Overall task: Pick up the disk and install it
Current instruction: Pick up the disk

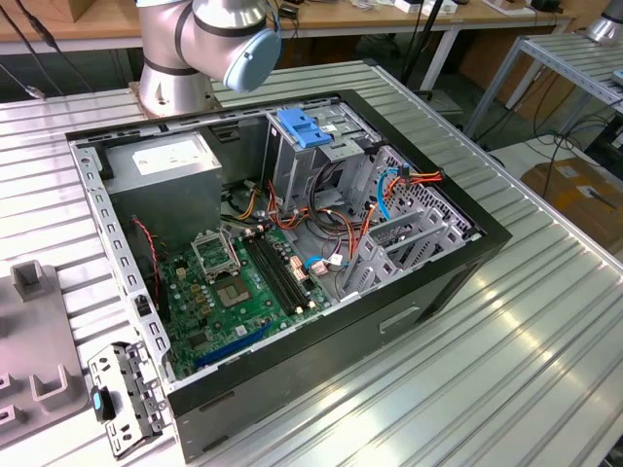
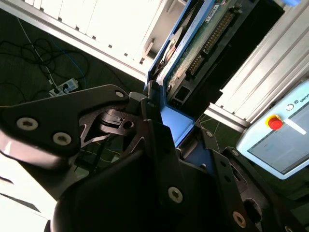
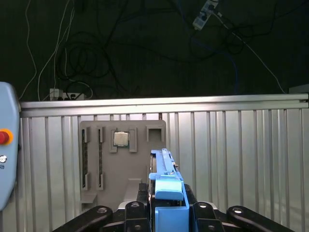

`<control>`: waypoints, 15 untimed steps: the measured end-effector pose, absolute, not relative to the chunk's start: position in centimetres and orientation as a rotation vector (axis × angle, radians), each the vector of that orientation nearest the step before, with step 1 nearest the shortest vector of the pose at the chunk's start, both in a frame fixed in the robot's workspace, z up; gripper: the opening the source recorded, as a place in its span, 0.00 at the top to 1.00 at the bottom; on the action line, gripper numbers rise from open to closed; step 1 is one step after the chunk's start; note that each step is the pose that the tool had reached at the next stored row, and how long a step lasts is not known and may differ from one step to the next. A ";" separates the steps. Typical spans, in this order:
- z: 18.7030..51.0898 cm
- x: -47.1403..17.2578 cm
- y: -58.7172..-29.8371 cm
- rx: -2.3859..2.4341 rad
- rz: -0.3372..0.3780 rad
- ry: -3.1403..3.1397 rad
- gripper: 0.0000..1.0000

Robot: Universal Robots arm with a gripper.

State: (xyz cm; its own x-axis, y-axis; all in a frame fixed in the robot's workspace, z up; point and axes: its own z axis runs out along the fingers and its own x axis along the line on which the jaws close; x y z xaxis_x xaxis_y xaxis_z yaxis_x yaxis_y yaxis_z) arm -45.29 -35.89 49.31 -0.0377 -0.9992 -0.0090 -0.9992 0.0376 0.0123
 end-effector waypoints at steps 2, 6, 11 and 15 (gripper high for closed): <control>49.3 -45.1 -35.9 2.178 -0.024 -2.261 0.63; 49.3 -44.5 -35.9 2.178 -0.024 -2.261 0.63; 49.3 -43.8 -35.9 2.178 -0.024 -2.261 0.63; 49.3 -43.4 -35.9 2.178 -0.024 -2.261 0.63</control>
State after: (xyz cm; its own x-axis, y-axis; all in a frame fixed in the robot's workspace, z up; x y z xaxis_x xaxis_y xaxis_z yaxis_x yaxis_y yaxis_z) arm -43.38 -35.91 49.31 -0.0376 -0.9993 -0.0090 -0.9992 0.0375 0.0123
